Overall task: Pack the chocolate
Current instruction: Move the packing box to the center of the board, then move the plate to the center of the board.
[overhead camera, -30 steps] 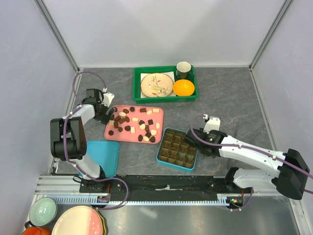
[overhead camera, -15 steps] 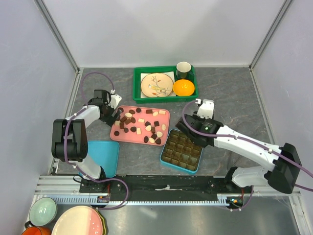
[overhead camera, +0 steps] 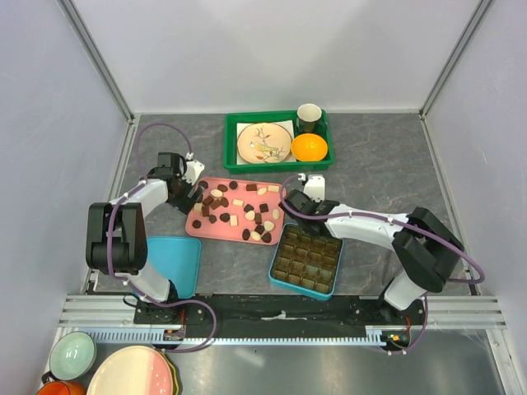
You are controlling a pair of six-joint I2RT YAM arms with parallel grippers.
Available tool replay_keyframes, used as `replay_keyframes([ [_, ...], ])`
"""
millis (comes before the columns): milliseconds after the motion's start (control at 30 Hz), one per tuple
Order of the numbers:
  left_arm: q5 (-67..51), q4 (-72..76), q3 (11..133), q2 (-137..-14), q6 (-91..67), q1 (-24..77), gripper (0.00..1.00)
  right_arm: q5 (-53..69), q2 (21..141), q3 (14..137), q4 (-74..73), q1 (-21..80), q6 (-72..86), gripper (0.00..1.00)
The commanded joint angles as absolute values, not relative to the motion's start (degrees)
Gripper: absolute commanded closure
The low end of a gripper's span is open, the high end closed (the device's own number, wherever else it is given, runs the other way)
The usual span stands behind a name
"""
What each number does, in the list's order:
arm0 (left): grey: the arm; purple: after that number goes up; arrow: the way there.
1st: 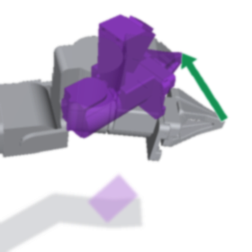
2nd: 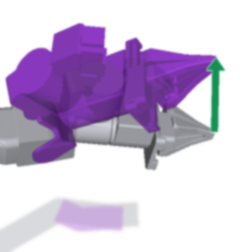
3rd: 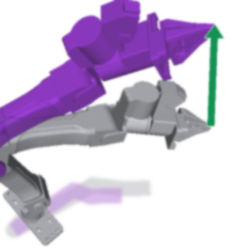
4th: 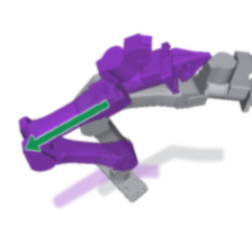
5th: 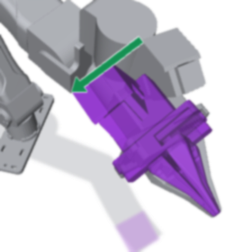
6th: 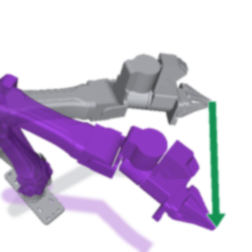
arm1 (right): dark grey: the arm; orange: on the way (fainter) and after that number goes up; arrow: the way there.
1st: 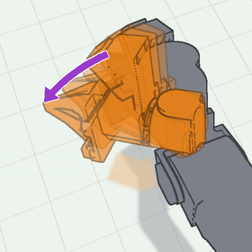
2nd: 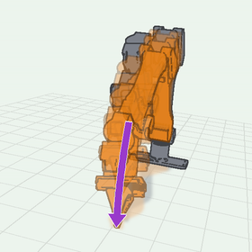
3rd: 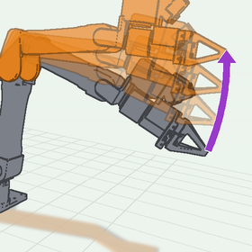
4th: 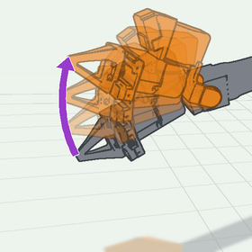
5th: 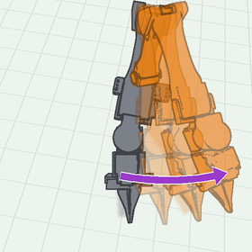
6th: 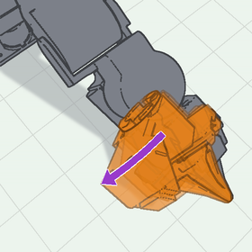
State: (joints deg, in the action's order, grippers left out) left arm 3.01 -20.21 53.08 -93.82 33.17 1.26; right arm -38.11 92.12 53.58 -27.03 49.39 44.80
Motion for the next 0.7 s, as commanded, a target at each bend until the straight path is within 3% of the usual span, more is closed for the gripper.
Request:
replay_keyframes([
  [0, 1.9, -22.8, 51.3, -93.2, 31.4, 1.9, 0.03, -28.2, 90.6, 51.2, -21.4, 49.5, 43.5, 0.71],
  [367, 2.2, -22.1, 50.6, -93.0, 31.5, 1.9, 0.03, -17.4, 86.4, 45.5, -16.5, 49.6, 44.3, 0.72],
  [667, 2.1, -22.1, 50.3, -92.5, 31.6, 1.9, 0.03, -18.0, 94.4, 57.8, -14.8, 48.7, 39.1, 0.66],
])
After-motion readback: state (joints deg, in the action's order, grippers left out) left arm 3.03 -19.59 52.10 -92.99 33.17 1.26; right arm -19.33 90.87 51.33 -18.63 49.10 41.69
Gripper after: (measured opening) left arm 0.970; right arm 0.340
